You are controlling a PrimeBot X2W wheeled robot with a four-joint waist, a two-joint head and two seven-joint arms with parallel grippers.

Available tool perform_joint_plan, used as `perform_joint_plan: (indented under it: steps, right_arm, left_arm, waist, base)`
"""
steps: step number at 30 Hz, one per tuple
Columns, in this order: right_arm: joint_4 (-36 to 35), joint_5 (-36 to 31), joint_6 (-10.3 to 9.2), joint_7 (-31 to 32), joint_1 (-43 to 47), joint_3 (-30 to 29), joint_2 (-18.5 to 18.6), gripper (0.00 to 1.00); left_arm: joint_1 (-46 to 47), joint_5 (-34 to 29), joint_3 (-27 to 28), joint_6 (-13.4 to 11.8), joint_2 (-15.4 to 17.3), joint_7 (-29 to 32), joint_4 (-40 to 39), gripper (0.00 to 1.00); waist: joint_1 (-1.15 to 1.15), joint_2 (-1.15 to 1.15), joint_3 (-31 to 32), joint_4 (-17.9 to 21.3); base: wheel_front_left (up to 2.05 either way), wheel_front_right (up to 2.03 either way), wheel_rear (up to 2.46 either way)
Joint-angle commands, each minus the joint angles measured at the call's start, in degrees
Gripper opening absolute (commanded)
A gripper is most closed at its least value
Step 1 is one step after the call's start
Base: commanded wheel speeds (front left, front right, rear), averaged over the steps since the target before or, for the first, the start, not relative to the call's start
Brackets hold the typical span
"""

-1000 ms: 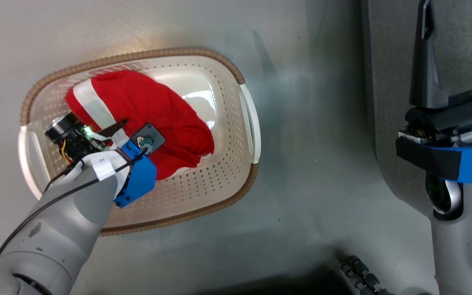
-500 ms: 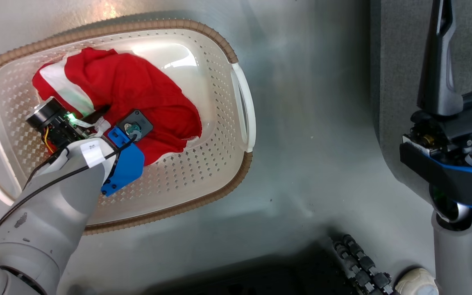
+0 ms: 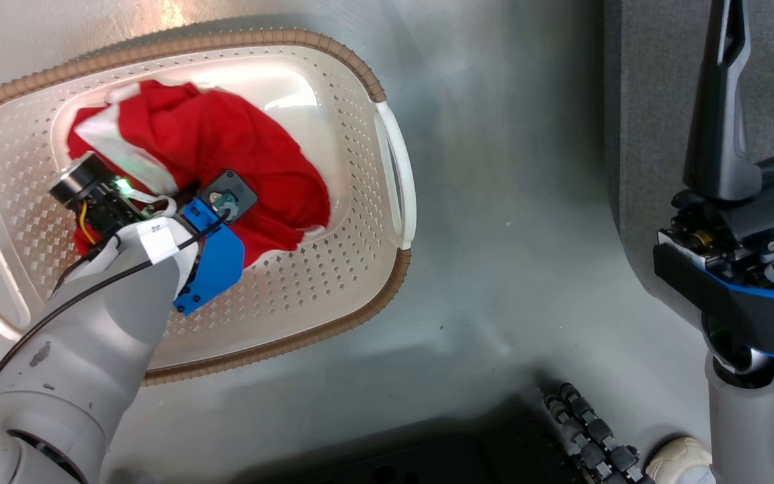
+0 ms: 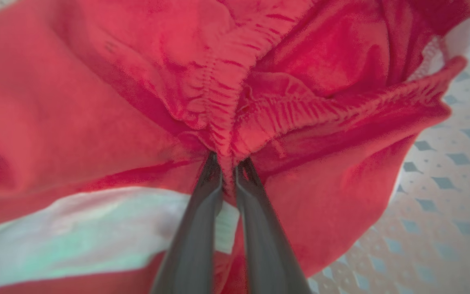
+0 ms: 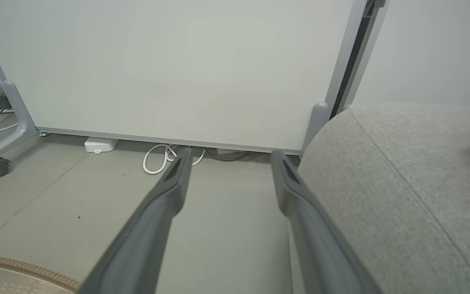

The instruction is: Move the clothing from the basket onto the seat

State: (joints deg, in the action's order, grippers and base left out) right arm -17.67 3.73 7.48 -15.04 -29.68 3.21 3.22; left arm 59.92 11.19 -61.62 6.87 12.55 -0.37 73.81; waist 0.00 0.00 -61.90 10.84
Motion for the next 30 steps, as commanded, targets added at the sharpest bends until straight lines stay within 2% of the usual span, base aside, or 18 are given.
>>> perform_joint_plan:
  steps: [1,8,13,30]
  right_arm:
    - [-0.22,0.53,0.03,-0.22,0.50,-0.03,-0.25,1.00]
    - [0.25,0.49,0.03,-0.21,-0.35,-0.10,-0.31,1.00]
    - [1.09,0.57,0.03,-0.21,-0.65,-0.03,-0.30,1.00]
    - [6.92,1.32,0.03,-0.21,3.41,-0.92,0.88,1.00]
  left_arm:
    - [0.47,0.31,-0.03,0.17,0.10,-0.26,0.11,0.00]
    - [-0.76,1.77,-0.45,0.55,-0.72,-1.42,0.09,0.00]
    - [-1.48,2.61,-1.26,0.68,-2.51,-4.10,0.03,0.00]
    - [-8.42,9.41,-2.90,0.59,-7.17,-13.47,-2.26,0.00]
  waist:
    - [0.00,0.00,0.16,-0.04]
    - [0.00,0.00,2.26,-0.41]
    - [0.00,0.00,5.28,-1.61]
    - [0.00,0.00,21.15,-6.00]
  base:
    - [0.00,0.00,0.00]
    - [0.00,0.00,0.00]
    - [0.00,0.00,0.00]
    - [0.00,0.00,0.00]
